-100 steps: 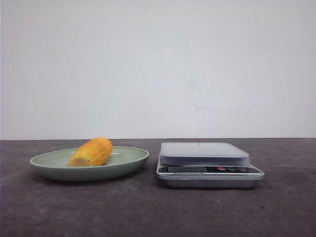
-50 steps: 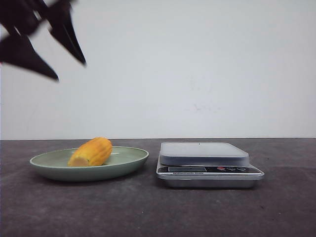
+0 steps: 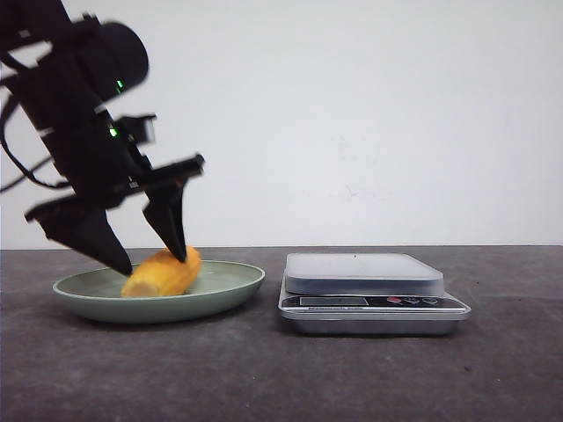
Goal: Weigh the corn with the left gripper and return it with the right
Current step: 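Lower the left gripper onto the yellow corn cob on the plate and close, then lift the corn with the left gripper and carry it over the scale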
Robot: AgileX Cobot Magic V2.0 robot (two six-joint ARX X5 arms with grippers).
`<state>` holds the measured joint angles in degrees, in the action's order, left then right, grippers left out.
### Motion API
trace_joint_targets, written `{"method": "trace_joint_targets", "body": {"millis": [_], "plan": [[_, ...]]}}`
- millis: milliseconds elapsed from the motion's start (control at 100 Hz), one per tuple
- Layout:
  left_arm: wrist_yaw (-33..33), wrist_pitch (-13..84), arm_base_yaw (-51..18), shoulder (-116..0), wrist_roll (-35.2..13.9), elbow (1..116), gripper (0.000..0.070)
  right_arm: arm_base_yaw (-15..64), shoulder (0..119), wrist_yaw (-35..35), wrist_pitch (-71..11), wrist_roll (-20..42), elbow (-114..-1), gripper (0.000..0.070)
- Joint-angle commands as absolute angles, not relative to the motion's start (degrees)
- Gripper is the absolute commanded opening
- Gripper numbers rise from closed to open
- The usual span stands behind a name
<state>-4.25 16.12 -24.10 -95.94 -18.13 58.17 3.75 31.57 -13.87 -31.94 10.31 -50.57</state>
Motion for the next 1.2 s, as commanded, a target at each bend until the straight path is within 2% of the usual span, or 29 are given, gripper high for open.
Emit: {"method": "trace_joint_targets", "body": {"millis": [0,100,130,160,230,260,520,730,880,1040,1190], "plan": [[-3.84,15.4,-24.73,-97.71,-18.7,59.13,0.0395,3.99,31.75,-13.87,-31.33,9.67,-51.51,0.0565],[-3.79,14.96,-25.43,-98.65,-18.7,59.13,0.0389,3.99,31.77,-13.89,-31.35,9.8,-51.51,0.0564],[-3.49,14.94,-25.63,-98.89,-18.7,59.13,0.0364,3.99,31.75,-13.87,-31.35,9.8,-51.51,0.0564],[-3.2,15.07,-25.85,-98.94,-18.7,59.13,0.0292,3.99,31.75,-13.87,-31.35,9.8,-51.51,0.0564],[-2.92,15.14,-26.26,-98.91,-18.41,59.13,0.0052,3.99,31.75,-13.85,-31.35,9.82,-51.51,0.0563],[-2.92,15.09,-26.37,-98.85,-18.11,59.2,0.0,3.99,31.75,-13.8,-31.4,9.82,-51.51,0.0563],[-2.94,16.91,-27.64,-92.03,-16.71,61.04,0.0006,3.99,31.75,-13.52,-32.4,9.82,-51.51,0.0563],[-0.32,21.78,-34.48,-90.56,-15.07,71.29,0.0009,3.99,31.75,-13.54,-32.4,10.07,-51.51,0.0563],[5.69,21.56,-41.15,-95.0,-14.55,78.98,0.0009,3.99,31.75,-13.56,-32.4,10.11,-51.51,0.0563],[6.0,20.8,-44.23,-102.54,-20.34,85.19,0.0008,3.99,31.64,-15.18,-32.25,12.01,-51.51,0.0563],[6.46,21.67,-45.84,-109.84,-20.93,89.23,0.0009,3.99,31.31,-15.16,-32.29,11.94,-51.51,0.0563]]}}
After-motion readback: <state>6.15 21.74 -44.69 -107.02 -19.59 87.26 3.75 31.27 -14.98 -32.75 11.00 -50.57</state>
